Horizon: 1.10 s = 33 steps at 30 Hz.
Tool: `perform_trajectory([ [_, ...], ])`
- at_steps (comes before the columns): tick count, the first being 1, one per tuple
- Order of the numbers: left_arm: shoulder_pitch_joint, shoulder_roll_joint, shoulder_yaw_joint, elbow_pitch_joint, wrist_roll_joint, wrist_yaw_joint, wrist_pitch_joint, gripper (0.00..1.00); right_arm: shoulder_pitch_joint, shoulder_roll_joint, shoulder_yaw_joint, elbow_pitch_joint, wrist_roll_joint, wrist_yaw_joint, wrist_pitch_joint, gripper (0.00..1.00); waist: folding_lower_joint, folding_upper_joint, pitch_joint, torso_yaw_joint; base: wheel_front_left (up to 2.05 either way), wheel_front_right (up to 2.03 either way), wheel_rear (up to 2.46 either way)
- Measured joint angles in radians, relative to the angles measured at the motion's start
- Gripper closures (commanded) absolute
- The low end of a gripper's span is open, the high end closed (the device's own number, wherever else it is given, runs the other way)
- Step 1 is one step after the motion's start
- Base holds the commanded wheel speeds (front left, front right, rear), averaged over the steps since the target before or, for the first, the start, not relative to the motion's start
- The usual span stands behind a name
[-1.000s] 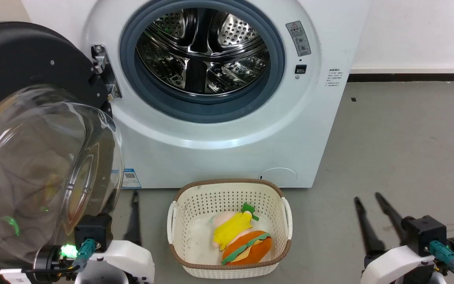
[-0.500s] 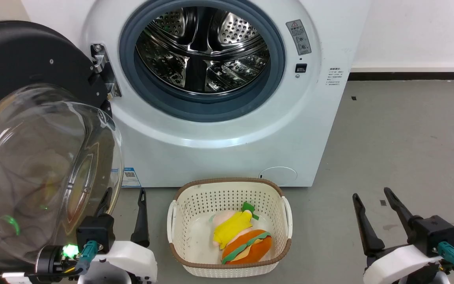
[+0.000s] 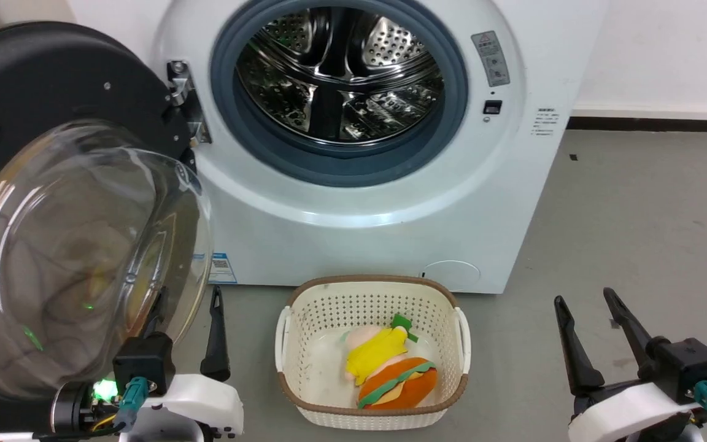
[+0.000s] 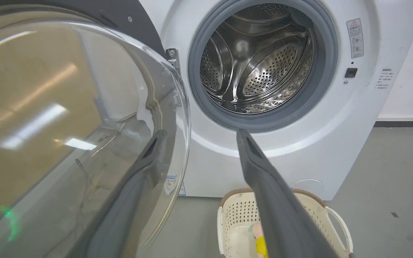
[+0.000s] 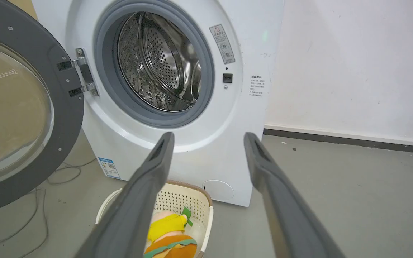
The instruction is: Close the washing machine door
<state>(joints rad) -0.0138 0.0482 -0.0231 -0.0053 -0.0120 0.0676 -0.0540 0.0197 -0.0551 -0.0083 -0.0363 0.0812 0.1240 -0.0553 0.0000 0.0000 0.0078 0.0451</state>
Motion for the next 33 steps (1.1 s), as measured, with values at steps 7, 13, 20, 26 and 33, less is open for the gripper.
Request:
perform_trajectory([
  [7, 0.0, 0.0, 0.006, -0.018, 0.0, 0.009, -0.014, 0.0, 0.011, 0.0, 0.0, -0.007, 0.011, 0.0, -0.013, 0.0, 0.0, 0.0, 0.001, 0.039, 0.0, 0.0, 0.0],
  [13, -0.001, 0.001, 0.025, -0.039, -0.002, 0.018, -0.027, 0.0, 0.013, 0.0, 0.0, -0.012, 0.018, 0.0, -0.024, 0.0, 0.0, 0.0, 0.006, 0.078, 0.0, 0.0, 0.0],
  [20, -0.002, 0.001, 0.066, -0.084, -0.02, 0.019, -0.04, 0.0, 0.02, 0.0, -0.005, -0.021, 0.035, 0.0, -0.039, 0.0, 0.0, 0.0, 0.013, 0.124, 0.0, 0.0, 0.0],
  [26, -0.007, 0.001, 0.139, -0.128, -0.056, 0.018, -0.054, 0.0, 0.021, 0.0, -0.009, -0.028, 0.049, 0.0, -0.053, 0.0, -0.0001, 0.0, 0.021, 0.163, 0.0, 0.0, 0.0],
  [33, -0.035, 0.0, 0.246, -0.184, -0.147, 0.0, -0.069, 1.0, 0.022, 0.0, -0.013, -0.032, 0.062, 0.0, -0.067, 0.0, 0.0, 0.0, 0.033, 0.202, 0.0, 0.0, 0.0],
])
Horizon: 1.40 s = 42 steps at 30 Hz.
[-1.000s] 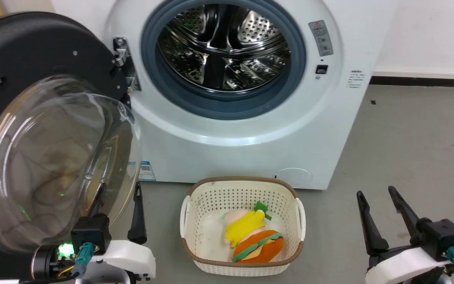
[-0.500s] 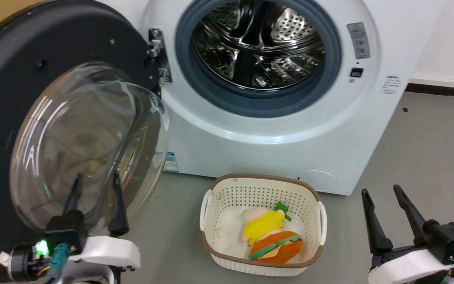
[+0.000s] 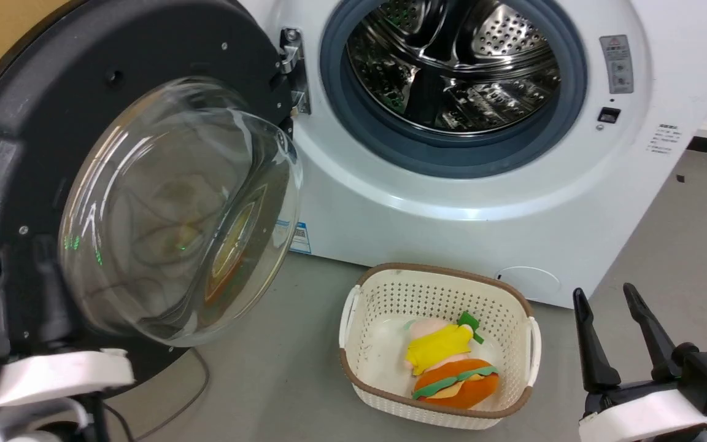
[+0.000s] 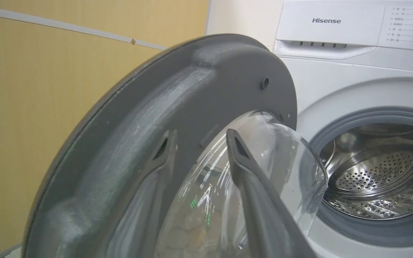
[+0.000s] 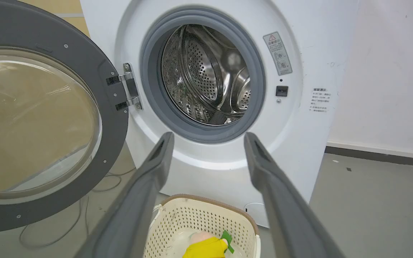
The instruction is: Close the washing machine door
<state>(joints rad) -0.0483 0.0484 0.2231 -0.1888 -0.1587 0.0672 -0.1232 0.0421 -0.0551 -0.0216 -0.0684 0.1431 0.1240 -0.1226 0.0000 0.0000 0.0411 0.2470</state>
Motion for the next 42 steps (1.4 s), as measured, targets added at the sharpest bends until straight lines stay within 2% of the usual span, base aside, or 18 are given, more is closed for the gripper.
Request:
perform_trajectory([
  [10, -0.08, 0.0, 0.208, -0.017, -0.128, -0.069, -0.02, 1.0, 0.0, 0.0, -0.007, -0.002, 0.017, 0.0, -0.021, 0.0, 0.0, 0.0, 0.02, 0.04, 0.0, 0.0, 0.0],
  [17, -0.205, 0.0, 0.391, 0.075, -0.235, -0.134, -0.038, 1.0, 0.001, 0.0, -0.01, -0.004, 0.026, 0.0, -0.038, 0.0, 0.0, 0.0, 0.037, 0.071, 0.0, 0.0, 0.0],
  [20, -0.237, 0.004, 0.42, 0.105, -0.251, -0.142, -0.041, 1.0, 0.001, 0.0, -0.012, -0.005, 0.029, 0.0, -0.04, 0.0, 0.0, 0.0, 0.041, 0.078, 0.0, 0.0, 0.0],
  [23, -0.282, 0.031, 0.446, 0.169, -0.292, -0.147, -0.047, 1.0, 0.001, 0.0, -0.015, -0.007, 0.035, 0.0, -0.047, 0.0, 0.0, 0.0, 0.048, 0.089, 0.0, 0.0, 0.0],
  [26, -0.331, 0.095, 0.453, 0.266, -0.362, -0.151, -0.042, 1.0, 0.001, 0.0, -0.019, -0.009, 0.042, 0.0, -0.056, 0.0, 0.0, 0.0, 0.058, 0.106, 0.0, 0.0, 0.0],
  [31, -0.408, 0.171, 0.475, 0.38, -0.458, -0.159, 0.034, 1.0, 0.0, 0.0, -0.022, -0.012, 0.047, 0.0, -0.066, 0.0, 0.0, 0.0, 0.069, 0.125, 0.0, 0.0, 0.0],
  [35, -0.476, 0.223, 0.474, 0.467, -0.533, -0.16, 0.133, 1.0, 0.0, 0.0, -0.024, -0.015, 0.052, 0.0, -0.074, 0.0, 0.0, 0.0, 0.078, 0.141, 0.0, 0.0, 0.0],
  [38, -0.507, 0.247, 0.47, 0.511, -0.571, -0.164, 0.187, 1.0, 0.0, 0.0, -0.026, -0.017, 0.056, 0.0, -0.077, 0.0, 0.0, 0.0, 0.082, 0.15, 0.0, 0.0, 0.0],
  [42, -0.587, 0.291, 0.425, 0.612, -0.686, -0.172, 0.363, 1.0, 0.0, 0.0, -0.026, -0.021, 0.066, 0.0, -0.092, 0.0, 0.0, 0.0, 0.095, 0.179, 0.0, 0.0, 0.0],
])
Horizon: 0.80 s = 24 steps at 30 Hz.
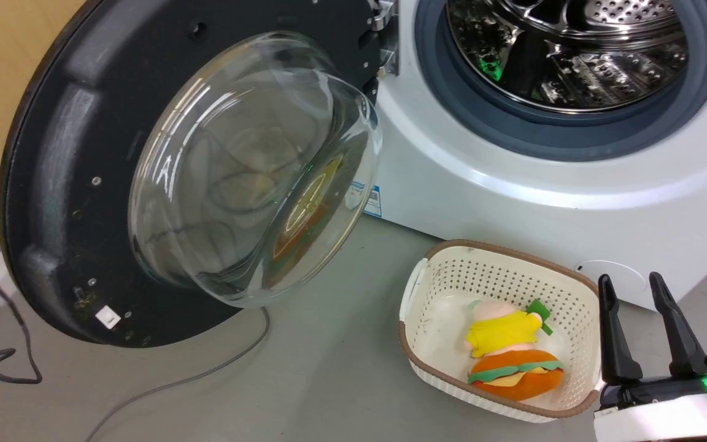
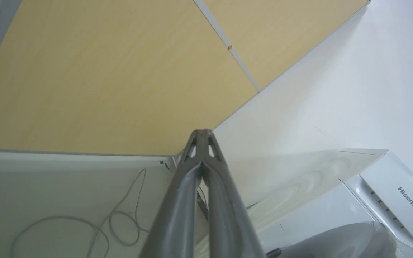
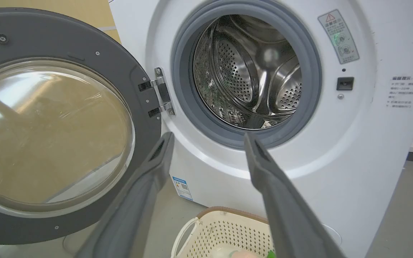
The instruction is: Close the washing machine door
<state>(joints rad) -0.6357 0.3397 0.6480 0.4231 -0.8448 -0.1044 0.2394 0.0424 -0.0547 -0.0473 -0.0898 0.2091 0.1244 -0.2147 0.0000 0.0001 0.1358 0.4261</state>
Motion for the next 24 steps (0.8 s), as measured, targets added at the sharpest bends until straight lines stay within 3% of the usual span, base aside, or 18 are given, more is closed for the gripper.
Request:
perform_trajectory([
  [12, 0.064, 0.026, -0.165, -0.051, -0.276, -0.013, 0.327, 1.0, -0.001, 0.0, 0.002, -0.009, 0.014, 0.001, -0.024, 0.0, 0.0, 0.0, 0.024, 0.031, 0.0, 0.0, 0.0],
  [24, 0.235, 0.037, -0.324, -0.139, -0.435, -0.022, 0.38, 1.0, -0.001, 0.001, 0.001, -0.012, 0.046, 0.001, -0.043, 0.0, 0.0, 0.0, 0.022, 0.062, 0.0, 0.0, 0.0],
])
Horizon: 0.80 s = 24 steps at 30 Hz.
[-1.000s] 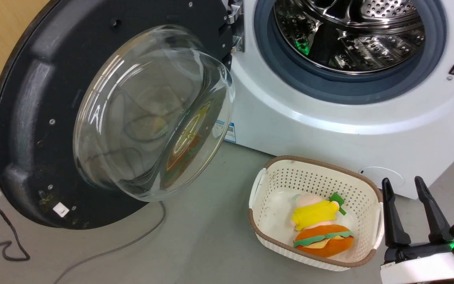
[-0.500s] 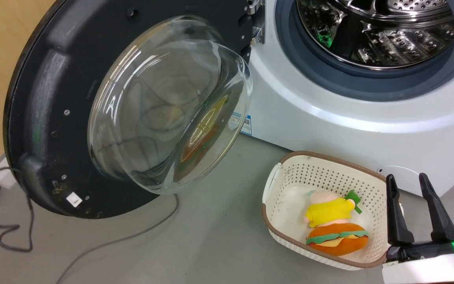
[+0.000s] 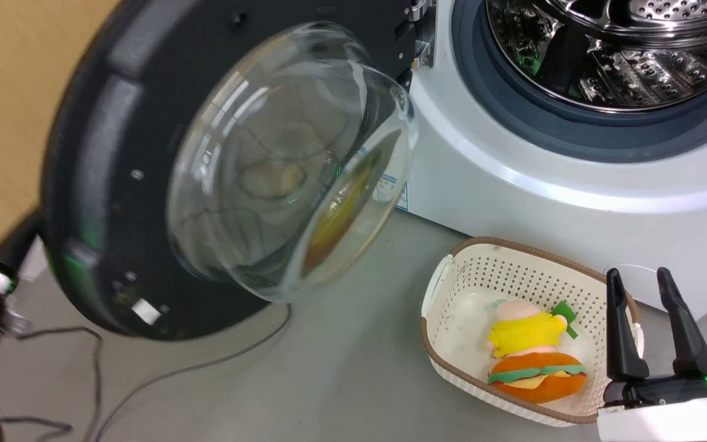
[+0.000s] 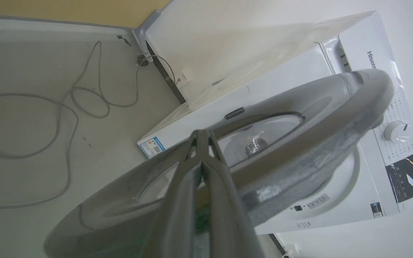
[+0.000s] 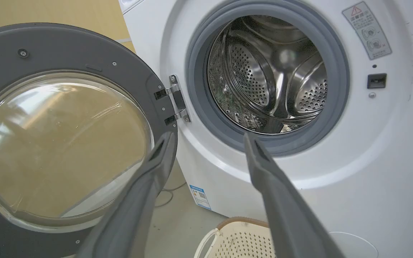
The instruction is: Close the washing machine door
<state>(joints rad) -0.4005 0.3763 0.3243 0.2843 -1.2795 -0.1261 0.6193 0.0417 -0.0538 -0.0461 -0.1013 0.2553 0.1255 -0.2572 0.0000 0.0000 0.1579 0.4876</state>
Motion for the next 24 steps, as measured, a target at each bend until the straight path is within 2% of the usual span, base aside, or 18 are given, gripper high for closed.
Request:
perform_trajectory([
  [7, 0.111, -0.008, -0.134, -0.107, -0.036, 0.0, 0.024, 1.0, 0.0, 0.0, -0.004, 0.0, 0.01, 0.0, 0.0, 0.0, 0.0, 0.0, -0.018, 0.0, 0.0, 0.0, 0.0],
  [13, 0.226, -0.029, -0.273, -0.284, -0.073, 0.0, 0.022, 1.0, 0.0, 0.0, -0.004, 0.002, 0.016, 0.0, 0.0, 0.0, 0.0, 0.0, -0.028, -0.011, 0.0, 0.0, 0.0],
  [18, 0.254, -0.048, -0.363, -0.375, -0.097, 0.0, 0.012, 1.0, 0.0, 0.001, 0.002, 0.001, 0.017, 0.0, 0.0, 0.0, 0.0, 0.0, -0.025, -0.047, 0.0, 0.0, 0.0],
  [24, 0.254, -0.052, -0.481, -0.453, -0.106, 0.0, -0.004, 1.0, -0.006, 0.001, -0.001, 0.002, 0.009, 0.0, 0.0, 0.0, 0.0, 0.0, -0.015, -0.121, 0.0, 0.0, 0.0],
])
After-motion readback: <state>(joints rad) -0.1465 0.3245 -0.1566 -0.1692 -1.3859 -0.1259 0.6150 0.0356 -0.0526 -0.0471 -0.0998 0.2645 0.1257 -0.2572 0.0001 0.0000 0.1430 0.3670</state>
